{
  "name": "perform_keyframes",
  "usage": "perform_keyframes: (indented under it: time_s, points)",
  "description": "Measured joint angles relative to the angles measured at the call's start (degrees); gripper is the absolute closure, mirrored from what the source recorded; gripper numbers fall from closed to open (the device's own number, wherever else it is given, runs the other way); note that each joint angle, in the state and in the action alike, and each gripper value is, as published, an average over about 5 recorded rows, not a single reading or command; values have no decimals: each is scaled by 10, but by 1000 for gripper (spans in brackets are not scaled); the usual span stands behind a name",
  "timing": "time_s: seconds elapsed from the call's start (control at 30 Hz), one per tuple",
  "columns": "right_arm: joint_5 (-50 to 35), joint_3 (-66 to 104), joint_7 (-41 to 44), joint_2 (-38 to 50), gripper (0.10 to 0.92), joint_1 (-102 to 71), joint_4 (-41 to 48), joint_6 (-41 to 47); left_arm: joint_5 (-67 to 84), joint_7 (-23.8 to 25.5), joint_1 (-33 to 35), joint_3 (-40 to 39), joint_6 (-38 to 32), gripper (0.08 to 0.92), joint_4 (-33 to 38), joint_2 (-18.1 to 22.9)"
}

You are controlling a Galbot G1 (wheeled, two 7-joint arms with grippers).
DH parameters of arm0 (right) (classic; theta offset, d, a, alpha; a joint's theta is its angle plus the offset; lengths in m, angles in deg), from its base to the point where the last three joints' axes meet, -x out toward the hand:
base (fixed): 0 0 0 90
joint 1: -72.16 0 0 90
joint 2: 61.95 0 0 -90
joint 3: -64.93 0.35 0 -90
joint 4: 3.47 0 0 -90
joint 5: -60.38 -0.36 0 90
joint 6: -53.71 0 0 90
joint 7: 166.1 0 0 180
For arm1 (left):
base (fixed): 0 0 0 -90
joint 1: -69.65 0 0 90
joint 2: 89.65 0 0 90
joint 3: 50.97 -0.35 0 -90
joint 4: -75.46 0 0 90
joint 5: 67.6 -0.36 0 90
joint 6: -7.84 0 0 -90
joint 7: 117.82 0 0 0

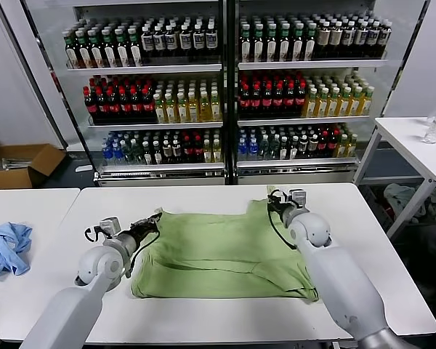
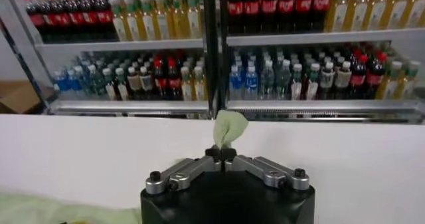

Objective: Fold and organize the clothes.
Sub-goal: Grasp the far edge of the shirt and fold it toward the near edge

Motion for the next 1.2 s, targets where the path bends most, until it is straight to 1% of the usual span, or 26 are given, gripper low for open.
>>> perform_keyframes:
  time_s: [0.37, 0.67, 1.0, 1.1, 1.17, 1.2]
  points:
    - [-4, 55, -1, 31, 919, -94, -102, 0, 23, 3, 67, 30, 6, 915, 58, -18]
    - [-3, 120, 2, 34, 919, -204, -177, 0, 41, 6, 126, 57, 11, 915, 96, -29]
    - [17, 165, -2, 19, 918, -314, -235, -2, 23, 13, 183, 60, 5, 915, 119, -22]
    - [32, 166, -3, 13, 886, -334, -244, -2, 5, 20, 190, 58, 0, 909, 117, -20]
    - [43, 168, -2, 9, 837, -344, -249, -2, -9, 24, 195, 59, -3, 888, 116, -18]
    - [49, 169, -2, 8, 811, -347, -250, -2, -17, 25, 198, 59, -5, 865, 116, -17]
